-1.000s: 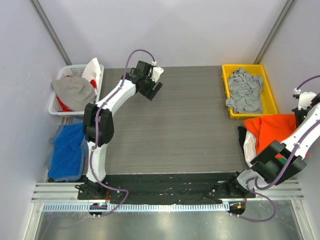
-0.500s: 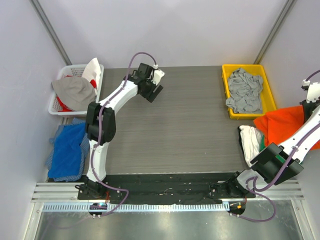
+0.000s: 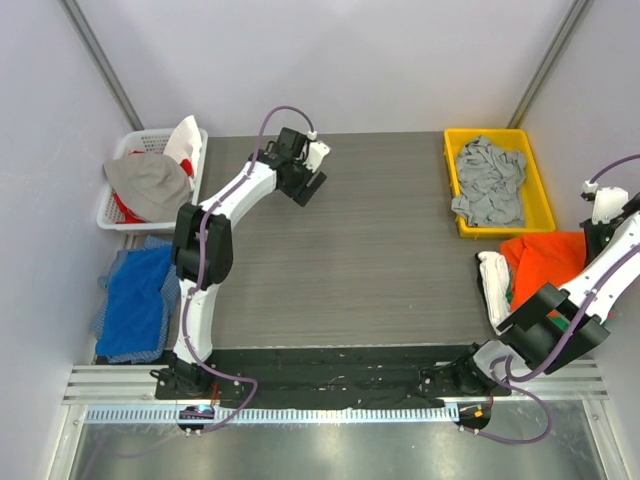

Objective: Fold and stack the t-shirts
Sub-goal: Neatly place the folded tshirt to the corner

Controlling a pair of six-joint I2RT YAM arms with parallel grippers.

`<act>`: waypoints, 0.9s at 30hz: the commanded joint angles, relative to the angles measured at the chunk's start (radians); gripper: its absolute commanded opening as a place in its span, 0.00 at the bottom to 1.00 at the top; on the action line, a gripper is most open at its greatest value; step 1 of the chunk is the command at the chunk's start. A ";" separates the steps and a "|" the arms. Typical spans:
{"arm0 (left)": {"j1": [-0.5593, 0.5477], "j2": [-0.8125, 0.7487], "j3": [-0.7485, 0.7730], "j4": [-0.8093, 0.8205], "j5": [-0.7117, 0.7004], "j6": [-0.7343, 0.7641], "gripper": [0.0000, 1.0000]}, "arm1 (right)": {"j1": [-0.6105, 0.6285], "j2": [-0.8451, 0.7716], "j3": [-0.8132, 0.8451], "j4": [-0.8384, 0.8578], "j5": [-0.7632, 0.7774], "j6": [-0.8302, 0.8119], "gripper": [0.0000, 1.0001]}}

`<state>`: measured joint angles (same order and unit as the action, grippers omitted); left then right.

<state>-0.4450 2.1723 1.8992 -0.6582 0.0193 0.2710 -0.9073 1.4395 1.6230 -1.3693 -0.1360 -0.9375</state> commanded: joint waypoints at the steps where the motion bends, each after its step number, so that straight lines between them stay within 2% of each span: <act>1: -0.008 -0.022 0.020 -0.003 -0.002 0.014 0.77 | -0.005 0.012 -0.083 -0.038 0.016 -0.012 0.01; 10: -0.018 -0.019 0.024 -0.014 -0.002 0.019 0.77 | -0.007 0.056 -0.179 0.162 0.078 0.029 0.01; 20: -0.034 -0.006 0.035 -0.020 -0.012 0.011 0.77 | -0.005 0.058 -0.170 0.300 0.173 0.081 0.02; 24: -0.041 0.001 0.050 -0.030 -0.010 0.010 0.77 | -0.002 0.064 -0.175 0.354 0.205 0.094 0.04; 27: -0.047 0.000 0.058 -0.038 -0.010 0.007 0.77 | 0.002 0.067 -0.196 0.391 0.222 0.101 0.10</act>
<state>-0.4816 2.1777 1.9118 -0.6765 0.0181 0.2737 -0.9070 1.5082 1.4387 -1.0904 0.0265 -0.8600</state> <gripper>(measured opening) 0.773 0.126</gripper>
